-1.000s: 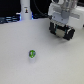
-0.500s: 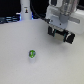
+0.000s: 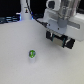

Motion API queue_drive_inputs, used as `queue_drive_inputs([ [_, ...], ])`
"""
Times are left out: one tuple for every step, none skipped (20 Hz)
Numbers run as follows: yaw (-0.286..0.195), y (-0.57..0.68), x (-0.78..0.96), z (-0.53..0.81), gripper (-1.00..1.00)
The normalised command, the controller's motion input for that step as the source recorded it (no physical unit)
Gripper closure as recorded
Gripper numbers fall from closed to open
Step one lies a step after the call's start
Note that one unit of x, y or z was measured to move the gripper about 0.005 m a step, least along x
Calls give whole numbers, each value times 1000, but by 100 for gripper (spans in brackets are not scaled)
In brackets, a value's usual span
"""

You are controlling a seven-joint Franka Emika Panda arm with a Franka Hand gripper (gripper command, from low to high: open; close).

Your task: Open the kcup holder, insert the kcup into the holder, and close the kcup holder

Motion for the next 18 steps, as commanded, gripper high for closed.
queue_drive_inputs([
  [-71, -30, 508, 196, -100],
  [-82, -32, 384, 211, -100],
  [-95, -84, 327, 259, -100],
  [-113, -94, 359, 284, -100],
  [-134, -205, 374, 308, -100],
  [-148, -253, 362, 335, -100],
  [-151, -240, 374, 339, -100],
  [-154, -273, 348, 372, -100],
  [-169, -302, 316, 414, -100],
  [-193, -362, 271, 404, -100],
  [-208, -394, 251, 407, -100],
  [-229, -442, 187, 391, -100],
  [-246, -455, 128, 367, -100],
  [-260, -438, 72, 347, -100],
  [-265, -431, 56, 344, -100],
  [-267, -427, 53, 337, -100],
  [-273, -413, 41, 336, -100],
  [-269, -406, 68, 327, -100],
])
